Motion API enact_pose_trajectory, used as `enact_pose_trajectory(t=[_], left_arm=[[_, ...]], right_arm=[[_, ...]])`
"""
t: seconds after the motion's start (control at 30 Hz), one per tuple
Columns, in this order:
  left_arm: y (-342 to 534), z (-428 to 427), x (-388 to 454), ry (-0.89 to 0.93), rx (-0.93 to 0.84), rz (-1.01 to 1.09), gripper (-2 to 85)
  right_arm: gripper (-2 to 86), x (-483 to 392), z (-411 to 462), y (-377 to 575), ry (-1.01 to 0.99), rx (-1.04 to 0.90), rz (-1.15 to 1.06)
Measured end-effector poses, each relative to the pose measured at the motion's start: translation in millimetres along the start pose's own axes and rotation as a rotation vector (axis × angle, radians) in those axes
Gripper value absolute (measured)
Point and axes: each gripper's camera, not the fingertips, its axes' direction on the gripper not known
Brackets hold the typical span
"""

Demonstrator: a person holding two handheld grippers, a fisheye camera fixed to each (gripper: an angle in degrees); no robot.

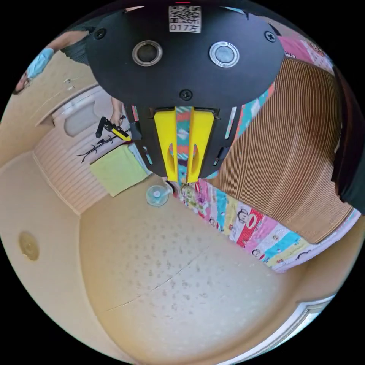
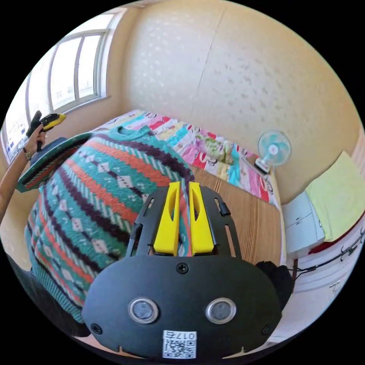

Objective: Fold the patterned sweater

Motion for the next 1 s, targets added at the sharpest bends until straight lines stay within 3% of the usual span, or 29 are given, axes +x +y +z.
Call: enact_pose_trajectory(t=[0.13, 0.2, 0.27, 0.3, 0.37, 0.57, 0.73, 0.83, 0.9, 1.0], left_arm=[[70.5, 115.0, -40.2, -0.099, -0.348, 0.020, 5.1], [125.6, 186.3, -81.2, -0.211, -0.590, -0.071, 5.1], [167.1, 221.8, -107.1, -0.299, -0.740, -0.101, 4.0], [182.1, 207.9, -104.2, -0.280, -0.595, -0.024, 2.8], [203.4, 185.0, -102.2, -0.284, -0.474, 0.003, 0.8], [276.5, 115.2, -91.9, -0.278, -0.413, -0.009, -0.9], [315.9, 64.1, -103.4, -0.165, -0.451, -0.167, -0.4], [316.4, -1.9, -126.7, -0.164, -0.237, -0.262, 2.0], [312.3, -60.6, -158.0, -0.202, -0.017, -0.383, 8.0], [307.7, -106.2, -203.8, -0.252, 0.114, -0.532, 13.6]], right_arm=[[1.1, -26.0, 112.1, 26.9, -0.284, -0.200, 0.037], [0.8, -50.7, 187.7, 56.1, -0.458, -0.363, 0.143], [0.7, -75.5, 234.0, 86.3, -0.440, -0.508, 0.173], [0.6, -82.3, 224.8, 106.5, -0.387, -0.301, 0.218], [0.5, -88.6, 211.7, 135.1, -0.330, -0.167, 0.277], [0.4, -80.4, 190.3, 185.9, -0.459, -0.268, 0.340], [0.3, -61.0, 183.6, 199.2, -0.462, -0.389, 0.455], [0.4, -60.9, 172.7, 185.5, -0.398, -0.317, 0.423], [0.4, -67.9, 164.6, 172.8, -0.393, -0.182, 0.344], [0.4, -72.6, 181.6, 156.8, -0.380, -0.150, 0.283]])
